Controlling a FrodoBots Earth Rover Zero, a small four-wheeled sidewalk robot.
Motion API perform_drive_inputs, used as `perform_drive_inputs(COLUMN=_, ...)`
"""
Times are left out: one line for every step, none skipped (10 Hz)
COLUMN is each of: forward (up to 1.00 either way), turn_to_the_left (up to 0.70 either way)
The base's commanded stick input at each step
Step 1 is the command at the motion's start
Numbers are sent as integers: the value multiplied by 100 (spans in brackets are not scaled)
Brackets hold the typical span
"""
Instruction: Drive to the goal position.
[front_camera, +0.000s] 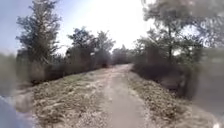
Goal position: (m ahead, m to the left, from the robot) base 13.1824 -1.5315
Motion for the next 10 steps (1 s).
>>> perform_drive_inputs(forward=70, turn_to_the_left=0)
perform_drive_inputs(forward=70, turn_to_the_left=0)
perform_drive_inputs(forward=70, turn_to_the_left=0)
perform_drive_inputs(forward=70, turn_to_the_left=0)
perform_drive_inputs(forward=70, turn_to_the_left=0)
perform_drive_inputs(forward=70, turn_to_the_left=0)
perform_drive_inputs(forward=70, turn_to_the_left=0)
perform_drive_inputs(forward=70, turn_to_the_left=0)
perform_drive_inputs(forward=70, turn_to_the_left=0)
perform_drive_inputs(forward=70, turn_to_the_left=0)
